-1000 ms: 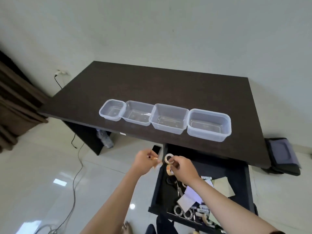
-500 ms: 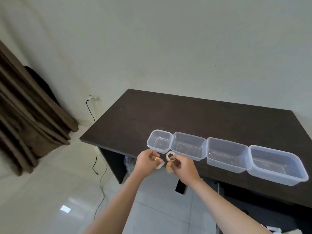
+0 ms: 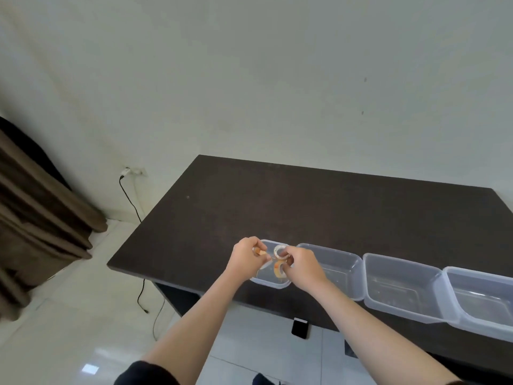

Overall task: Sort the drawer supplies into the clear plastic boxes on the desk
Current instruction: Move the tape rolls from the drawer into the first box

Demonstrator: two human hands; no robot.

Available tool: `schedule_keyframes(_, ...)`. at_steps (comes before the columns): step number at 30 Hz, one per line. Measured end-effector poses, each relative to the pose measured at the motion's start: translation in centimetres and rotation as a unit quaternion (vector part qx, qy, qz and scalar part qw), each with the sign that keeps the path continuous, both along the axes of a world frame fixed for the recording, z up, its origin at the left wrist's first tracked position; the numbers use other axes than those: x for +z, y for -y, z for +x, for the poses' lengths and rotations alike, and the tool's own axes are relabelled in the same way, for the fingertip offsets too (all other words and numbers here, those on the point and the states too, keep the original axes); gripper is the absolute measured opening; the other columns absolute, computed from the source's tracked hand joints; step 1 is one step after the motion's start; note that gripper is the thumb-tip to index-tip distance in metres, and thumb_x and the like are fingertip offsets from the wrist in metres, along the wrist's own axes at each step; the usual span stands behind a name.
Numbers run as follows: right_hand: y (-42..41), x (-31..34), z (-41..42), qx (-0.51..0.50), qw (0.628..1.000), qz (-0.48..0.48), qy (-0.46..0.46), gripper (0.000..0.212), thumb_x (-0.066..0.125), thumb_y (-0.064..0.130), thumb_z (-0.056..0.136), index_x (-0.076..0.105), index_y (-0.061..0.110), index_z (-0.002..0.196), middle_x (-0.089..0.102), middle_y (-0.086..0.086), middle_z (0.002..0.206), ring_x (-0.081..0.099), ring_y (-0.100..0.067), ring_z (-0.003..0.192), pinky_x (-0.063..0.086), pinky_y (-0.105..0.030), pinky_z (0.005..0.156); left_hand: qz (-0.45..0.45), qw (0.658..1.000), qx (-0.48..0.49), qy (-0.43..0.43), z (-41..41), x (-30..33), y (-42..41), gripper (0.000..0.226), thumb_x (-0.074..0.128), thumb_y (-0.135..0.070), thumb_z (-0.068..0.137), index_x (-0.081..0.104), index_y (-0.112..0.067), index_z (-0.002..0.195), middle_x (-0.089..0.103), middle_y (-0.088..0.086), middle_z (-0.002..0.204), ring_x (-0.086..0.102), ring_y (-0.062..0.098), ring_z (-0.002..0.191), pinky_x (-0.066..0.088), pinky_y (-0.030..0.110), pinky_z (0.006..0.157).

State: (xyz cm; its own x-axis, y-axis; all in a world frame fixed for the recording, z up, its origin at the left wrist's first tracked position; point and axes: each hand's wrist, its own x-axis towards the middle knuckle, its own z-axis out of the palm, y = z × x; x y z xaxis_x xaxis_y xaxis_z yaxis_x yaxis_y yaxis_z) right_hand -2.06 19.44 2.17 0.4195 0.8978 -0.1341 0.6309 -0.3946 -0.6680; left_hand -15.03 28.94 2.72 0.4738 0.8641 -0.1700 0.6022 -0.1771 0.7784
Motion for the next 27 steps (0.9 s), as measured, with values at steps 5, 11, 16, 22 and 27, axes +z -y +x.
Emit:
schedule_keyframes(5,-1.9,-0.8,0.8,0.034,0.997,-0.063,0.037,0.023,0.057,0.011,0.081,0.065,0.021,0.1,0.066,-0.006,0.093,0.062,-0.027,0.085,0.049,-0.034,0.068,0.001,0.997,-0.058,-0.057,1.5,-1.8,-1.8,0.009,0.069,-0.012,0.078,0.062,-0.015,0.083,0.06,-0.002,0.084,0.055,0.015,0.075,0.046,0.02,0.064)
schedule_keyframes(11,-2.4,-1.5,1.2,0.032,0.996,-0.069,0.039,0.021,0.055,0.01,0.082,0.067,0.018,0.098,0.069,-0.008,0.088,0.063,-0.028,0.079,0.05,-0.036,0.064,0.001,0.99,-0.097,-0.102,1.9,-2.7,-2.0,0.029,0.057,-0.009,0.081,0.064,-0.015,0.108,0.066,0.002,0.106,0.059,0.018,0.08,0.044,0.022,0.067)
schedule_keyframes(16,-1.5,-1.3,0.9,0.016,0.998,-0.053,0.036,0.029,0.053,0.01,0.084,0.066,0.02,0.107,0.068,-0.009,0.095,0.063,-0.028,0.081,0.049,-0.035,0.064,0.002,0.993,-0.093,-0.075,0.9,-2.6,-1.3,0.031,0.061,-0.01,0.082,0.062,-0.017,0.113,0.065,0.001,0.111,0.062,0.016,0.087,0.047,0.02,0.064)
schedule_keyframes(22,1.9,-0.6,-0.9,0.003,0.999,0.005,0.038,0.023,0.054,0.012,0.085,0.067,0.021,0.102,0.065,-0.001,0.093,0.061,-0.024,0.086,0.05,-0.034,0.069,0.023,0.997,-0.069,-0.025,-1.5,-2.1,2.3,0.022,0.06,-0.013,0.084,0.064,-0.018,0.105,0.067,-0.006,0.108,0.062,0.013,0.1,0.049,0.024,0.08)
schedule_keyframes(27,7.0,-0.9,-3.2,0.002,0.999,0.04,0.017,0.02,0.059,0.014,0.084,0.067,0.02,0.102,0.065,0.001,0.094,0.059,-0.019,0.087,0.05,-0.033,0.074,0.034,0.998,-0.045,0.007,-4.6,-1.9,8.5,0.025,0.061,-0.012,0.086,0.063,-0.015,0.111,0.063,-0.004,0.11,0.06,0.011,0.101,0.043,0.019,0.084)
